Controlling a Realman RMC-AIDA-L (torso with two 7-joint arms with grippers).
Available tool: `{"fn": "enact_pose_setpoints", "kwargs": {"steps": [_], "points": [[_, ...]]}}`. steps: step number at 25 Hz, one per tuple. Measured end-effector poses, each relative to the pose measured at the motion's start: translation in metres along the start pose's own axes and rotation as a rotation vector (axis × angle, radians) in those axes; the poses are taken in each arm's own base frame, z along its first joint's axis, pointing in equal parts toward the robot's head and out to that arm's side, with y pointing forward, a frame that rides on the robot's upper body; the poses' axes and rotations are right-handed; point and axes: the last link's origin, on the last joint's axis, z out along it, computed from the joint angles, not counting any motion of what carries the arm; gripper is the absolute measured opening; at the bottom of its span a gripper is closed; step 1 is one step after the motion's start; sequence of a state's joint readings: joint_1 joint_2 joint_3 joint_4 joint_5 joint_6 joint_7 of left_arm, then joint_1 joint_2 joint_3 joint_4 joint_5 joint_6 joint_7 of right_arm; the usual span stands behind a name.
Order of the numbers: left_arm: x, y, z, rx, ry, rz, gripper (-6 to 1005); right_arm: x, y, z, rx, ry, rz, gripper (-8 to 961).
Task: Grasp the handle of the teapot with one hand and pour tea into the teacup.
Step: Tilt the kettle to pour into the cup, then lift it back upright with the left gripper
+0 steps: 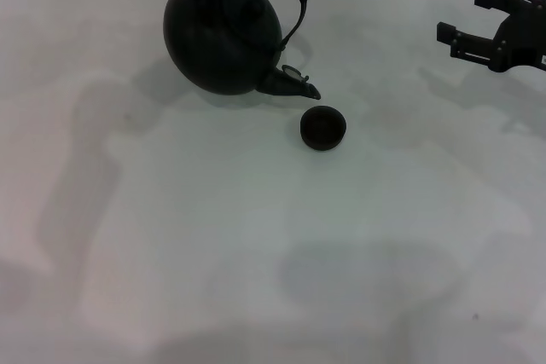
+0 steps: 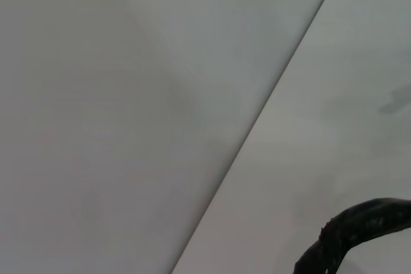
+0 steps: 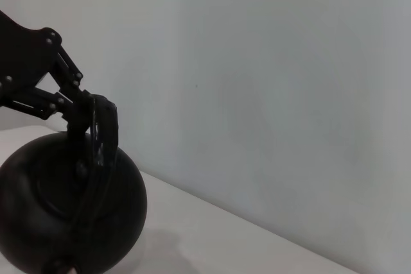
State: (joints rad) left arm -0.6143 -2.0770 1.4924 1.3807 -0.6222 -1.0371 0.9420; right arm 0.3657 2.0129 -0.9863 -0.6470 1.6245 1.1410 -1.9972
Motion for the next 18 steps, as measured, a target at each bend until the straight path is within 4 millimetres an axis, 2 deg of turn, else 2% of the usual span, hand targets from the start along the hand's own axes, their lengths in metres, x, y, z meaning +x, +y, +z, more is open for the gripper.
{"fn": "enact_pose_setpoints", "kwargs": {"steps": [12, 18], "points": [[0.013, 0.011, 0.007, 0.000, -0.029, 0.112, 141, 0.002, 0.000, 0.002, 0.004, 0.007, 0.011, 851], [0.016, 0.011, 0.008, 0.010, -0.032, 0.116, 140, 0.004, 0.001, 0.003, 0.003, 0.011, 0.007, 848]]}}
